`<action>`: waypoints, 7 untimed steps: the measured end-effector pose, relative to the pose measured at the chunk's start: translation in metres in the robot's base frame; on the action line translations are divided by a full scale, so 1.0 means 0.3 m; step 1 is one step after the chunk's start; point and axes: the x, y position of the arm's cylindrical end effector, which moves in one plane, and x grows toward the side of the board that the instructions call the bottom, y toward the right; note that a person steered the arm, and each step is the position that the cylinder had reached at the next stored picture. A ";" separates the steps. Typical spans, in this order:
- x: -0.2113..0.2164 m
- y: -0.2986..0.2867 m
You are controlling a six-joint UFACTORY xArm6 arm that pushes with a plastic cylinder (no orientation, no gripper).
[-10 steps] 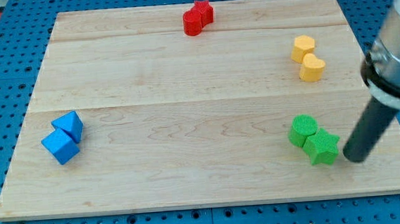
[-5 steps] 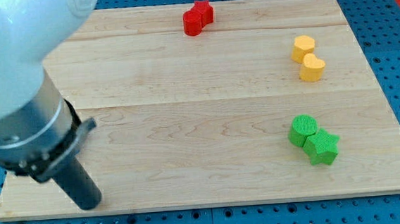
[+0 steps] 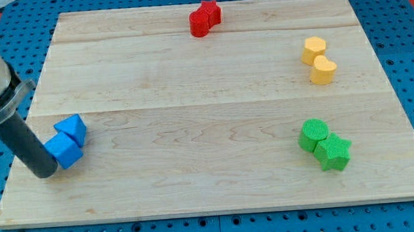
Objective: Push the blue blocks slightly towards up
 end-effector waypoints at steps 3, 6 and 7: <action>-0.280 0.056; -0.287 0.552; -0.300 0.972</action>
